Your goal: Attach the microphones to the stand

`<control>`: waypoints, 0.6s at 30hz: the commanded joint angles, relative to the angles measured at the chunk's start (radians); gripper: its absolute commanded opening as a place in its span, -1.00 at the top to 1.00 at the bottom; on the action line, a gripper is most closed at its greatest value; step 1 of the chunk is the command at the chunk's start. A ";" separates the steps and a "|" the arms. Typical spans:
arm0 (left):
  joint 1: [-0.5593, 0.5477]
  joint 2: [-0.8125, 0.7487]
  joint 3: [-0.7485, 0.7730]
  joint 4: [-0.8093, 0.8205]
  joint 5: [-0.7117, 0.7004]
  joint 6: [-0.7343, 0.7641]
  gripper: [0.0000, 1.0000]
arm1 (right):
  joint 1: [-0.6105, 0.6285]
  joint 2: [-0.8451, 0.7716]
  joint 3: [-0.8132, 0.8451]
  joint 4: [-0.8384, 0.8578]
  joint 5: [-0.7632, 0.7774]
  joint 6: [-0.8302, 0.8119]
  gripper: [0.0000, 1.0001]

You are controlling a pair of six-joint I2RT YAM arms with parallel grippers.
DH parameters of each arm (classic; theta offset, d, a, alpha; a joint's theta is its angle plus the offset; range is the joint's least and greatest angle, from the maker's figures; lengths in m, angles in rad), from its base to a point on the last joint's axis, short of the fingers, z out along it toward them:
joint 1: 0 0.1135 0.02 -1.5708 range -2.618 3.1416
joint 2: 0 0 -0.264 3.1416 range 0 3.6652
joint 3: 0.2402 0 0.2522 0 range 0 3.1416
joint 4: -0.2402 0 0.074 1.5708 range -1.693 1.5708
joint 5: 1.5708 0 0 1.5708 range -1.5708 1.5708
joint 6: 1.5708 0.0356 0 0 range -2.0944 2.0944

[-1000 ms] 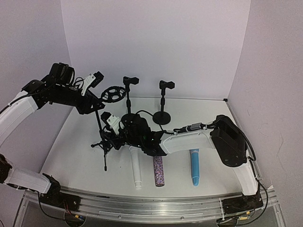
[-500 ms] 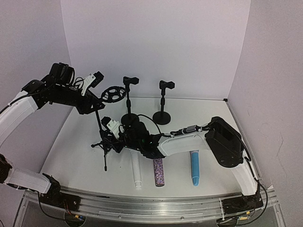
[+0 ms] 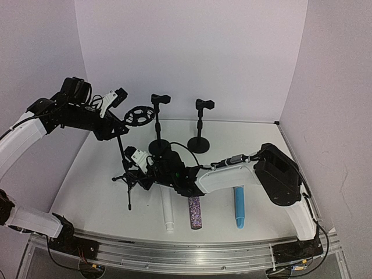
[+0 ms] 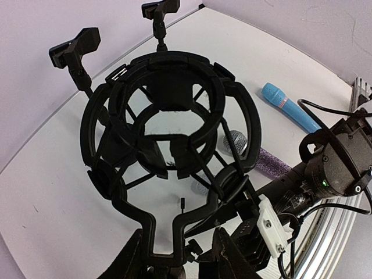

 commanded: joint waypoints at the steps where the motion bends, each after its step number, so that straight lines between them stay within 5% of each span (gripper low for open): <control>1: 0.002 -0.019 0.012 0.081 0.021 0.009 1.00 | 0.008 -0.085 -0.018 0.056 0.005 -0.022 0.29; 9: 0.001 -0.019 0.006 0.082 0.022 0.009 1.00 | 0.009 -0.075 0.001 0.065 0.010 -0.028 0.30; 18: 0.001 -0.018 0.007 0.082 0.025 0.011 1.00 | 0.009 -0.057 0.000 0.065 0.024 -0.015 0.59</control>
